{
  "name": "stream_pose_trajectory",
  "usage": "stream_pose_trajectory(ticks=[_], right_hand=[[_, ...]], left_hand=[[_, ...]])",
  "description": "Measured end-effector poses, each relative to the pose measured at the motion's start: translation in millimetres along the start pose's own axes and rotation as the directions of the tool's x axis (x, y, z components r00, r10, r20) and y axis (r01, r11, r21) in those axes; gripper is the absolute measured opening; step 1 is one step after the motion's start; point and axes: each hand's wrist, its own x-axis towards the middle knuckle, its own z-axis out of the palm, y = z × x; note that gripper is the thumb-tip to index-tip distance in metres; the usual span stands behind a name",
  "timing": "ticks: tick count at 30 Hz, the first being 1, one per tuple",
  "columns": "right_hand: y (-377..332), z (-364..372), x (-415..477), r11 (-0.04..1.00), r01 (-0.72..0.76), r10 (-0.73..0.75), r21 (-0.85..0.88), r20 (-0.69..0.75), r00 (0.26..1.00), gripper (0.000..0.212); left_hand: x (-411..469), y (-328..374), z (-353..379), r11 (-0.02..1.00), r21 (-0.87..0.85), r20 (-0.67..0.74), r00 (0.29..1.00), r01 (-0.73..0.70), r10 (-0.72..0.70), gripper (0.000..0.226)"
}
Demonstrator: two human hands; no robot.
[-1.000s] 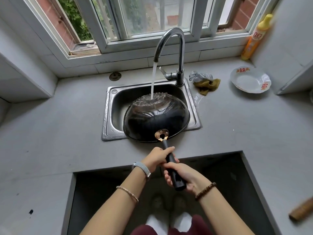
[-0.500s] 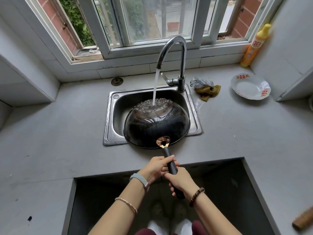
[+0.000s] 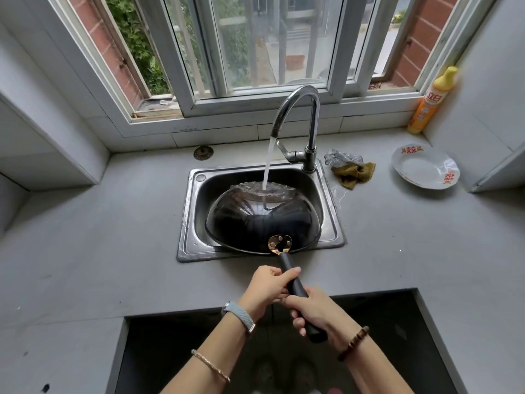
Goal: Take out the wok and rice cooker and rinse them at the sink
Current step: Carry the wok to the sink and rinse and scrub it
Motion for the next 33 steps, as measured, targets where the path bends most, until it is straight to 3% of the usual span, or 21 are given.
stream_pose_trajectory(ticks=[5, 17, 24, 33], right_hand=[[-39, -5, -5, 0.991, -0.034, 0.026, 0.129, 0.059, 0.998, 0.008], [-102, -35, -15, 0.978, -0.119, 0.089, 0.169, 0.176, 0.980, 0.010], [-127, -54, -16, 0.952, -0.185, 0.134, 0.243, 0.211, 0.968, 0.016], [-140, -81, -9, 0.910, -0.256, 0.158, 0.325, 0.299, 0.941, 0.014]], left_hand=[[4, 30, -7, 0.983, 0.127, -0.031, 0.990, -0.130, 0.135, 0.050], [22, 86, 0, 0.935, 0.245, -0.051, 0.960, -0.255, 0.275, 0.051], [35, 115, 7, 0.881, 0.384, -0.083, 0.940, -0.277, 0.331, 0.055], [45, 134, 24, 0.885, 0.398, -0.077, 0.952, -0.243, 0.296, 0.062]])
